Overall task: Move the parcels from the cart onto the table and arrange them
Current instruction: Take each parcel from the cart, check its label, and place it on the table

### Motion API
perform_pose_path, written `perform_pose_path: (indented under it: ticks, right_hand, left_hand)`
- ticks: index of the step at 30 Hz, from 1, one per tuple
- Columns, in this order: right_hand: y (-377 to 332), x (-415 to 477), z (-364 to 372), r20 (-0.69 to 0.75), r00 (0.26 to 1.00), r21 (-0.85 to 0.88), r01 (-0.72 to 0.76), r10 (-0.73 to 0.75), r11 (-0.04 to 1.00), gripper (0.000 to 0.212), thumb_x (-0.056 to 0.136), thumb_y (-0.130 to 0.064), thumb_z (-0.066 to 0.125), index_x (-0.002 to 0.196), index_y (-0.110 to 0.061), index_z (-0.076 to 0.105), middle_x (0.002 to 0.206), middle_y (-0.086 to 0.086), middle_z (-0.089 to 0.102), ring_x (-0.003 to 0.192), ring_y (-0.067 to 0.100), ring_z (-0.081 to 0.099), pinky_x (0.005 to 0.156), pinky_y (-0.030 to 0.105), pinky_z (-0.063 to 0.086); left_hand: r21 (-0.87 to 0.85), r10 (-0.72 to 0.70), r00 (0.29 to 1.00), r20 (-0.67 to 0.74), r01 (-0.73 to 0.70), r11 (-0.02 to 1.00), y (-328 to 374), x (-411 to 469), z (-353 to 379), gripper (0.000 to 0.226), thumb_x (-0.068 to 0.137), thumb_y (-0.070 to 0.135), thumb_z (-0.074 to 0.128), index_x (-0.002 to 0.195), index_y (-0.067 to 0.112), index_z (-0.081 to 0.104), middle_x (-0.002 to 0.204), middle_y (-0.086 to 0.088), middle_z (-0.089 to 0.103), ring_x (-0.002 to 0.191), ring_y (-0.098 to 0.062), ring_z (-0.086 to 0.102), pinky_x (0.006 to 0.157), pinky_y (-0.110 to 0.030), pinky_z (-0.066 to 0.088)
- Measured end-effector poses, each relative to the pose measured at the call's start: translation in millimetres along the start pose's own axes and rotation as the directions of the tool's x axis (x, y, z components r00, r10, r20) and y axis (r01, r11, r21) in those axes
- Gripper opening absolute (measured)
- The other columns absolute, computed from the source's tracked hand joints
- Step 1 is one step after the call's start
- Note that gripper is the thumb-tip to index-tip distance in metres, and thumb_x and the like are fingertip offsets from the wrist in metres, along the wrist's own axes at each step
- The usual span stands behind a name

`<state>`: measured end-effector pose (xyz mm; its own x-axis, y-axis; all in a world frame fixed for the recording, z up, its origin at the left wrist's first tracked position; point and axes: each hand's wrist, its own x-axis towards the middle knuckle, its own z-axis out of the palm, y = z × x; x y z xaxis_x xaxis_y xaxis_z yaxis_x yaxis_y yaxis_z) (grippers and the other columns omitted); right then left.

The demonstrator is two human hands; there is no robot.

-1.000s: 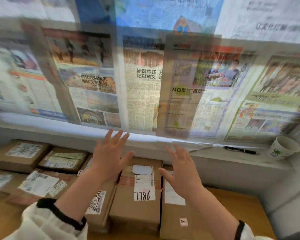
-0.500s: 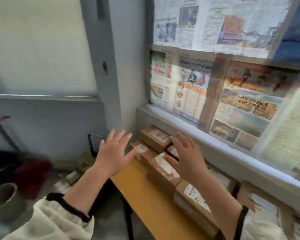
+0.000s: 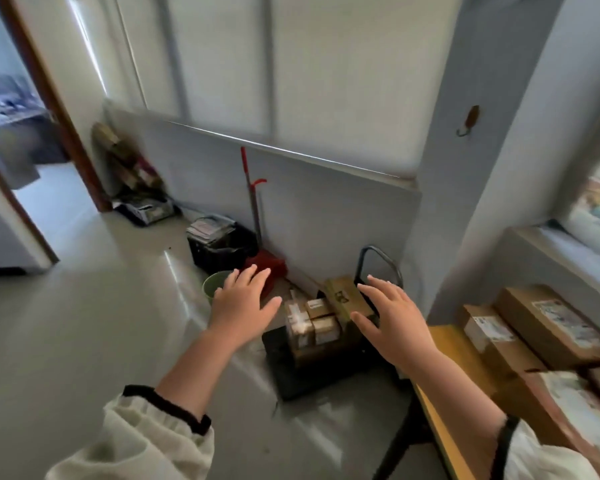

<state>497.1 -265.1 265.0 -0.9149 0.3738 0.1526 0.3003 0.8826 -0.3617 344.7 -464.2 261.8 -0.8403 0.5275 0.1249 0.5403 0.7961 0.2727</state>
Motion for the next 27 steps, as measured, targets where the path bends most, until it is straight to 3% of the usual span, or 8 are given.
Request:
perform_pose_path:
  ticks: [8,15,20,27]
  right_hand:
    - [36.7,69.5,7.2,-0.018,1.0,0.064,-0.024,0.025,0.998,0.047,0.093,-0.039,0.051,0.139,-0.028,0.043,0.149,-0.009,0.035,0.137,0.016,0.03,0.108,0.034,0.032]
    - [89.2,145.4,2.2,0.035,0.998,0.103,-0.056,0.053,0.993,0.046,0.095,-0.037,0.049,0.139,-0.025,0.043,0.148,-0.009,0.035,0.136,0.013,0.032,0.107,0.029,0.032]
    - [138.2,216.7,0.1,0.048,0.997,0.136,-0.061,0.055,0.989,0.045,0.095,-0.035,0.048,0.138,-0.023,0.044,0.146,-0.007,0.039,0.134,0.012,0.036,0.105,0.029,0.034]
    - [173.8,272.6,58.0,0.181,0.977,0.193,-0.143,0.108,0.971,0.047,0.094,-0.034,0.051,0.139,-0.02,0.043,0.147,-0.005,0.039,0.135,0.012,0.035,0.107,0.027,0.032]
  left_hand:
    - [-0.031,0.008,0.998,0.056,-0.006,1.0,9.7,58.7,37.7,0.06,0.093,0.049,0.041,0.147,0.028,0.024,0.156,0.003,0.021,0.143,-0.022,0.017,0.112,-0.045,0.025]
    - [-0.073,-0.014,0.994,0.11,0.022,0.997,37.9,150.1,64.5,0.059,0.093,0.049,0.042,0.147,0.031,0.025,0.155,0.004,0.022,0.142,-0.021,0.019,0.112,-0.045,0.026]
    - [-0.099,-0.02,0.997,0.07,0.027,0.995,67.5,223.5,80.2,0.058,0.093,0.047,0.043,0.146,0.028,0.027,0.153,0.003,0.026,0.14,-0.019,0.024,0.11,-0.042,0.031]
    - [-0.068,-0.042,0.969,0.244,0.061,0.996,62.9,272.7,127.8,0.057,0.094,0.045,0.043,0.146,0.027,0.027,0.154,0.003,0.025,0.139,-0.019,0.025,0.109,-0.038,0.03]
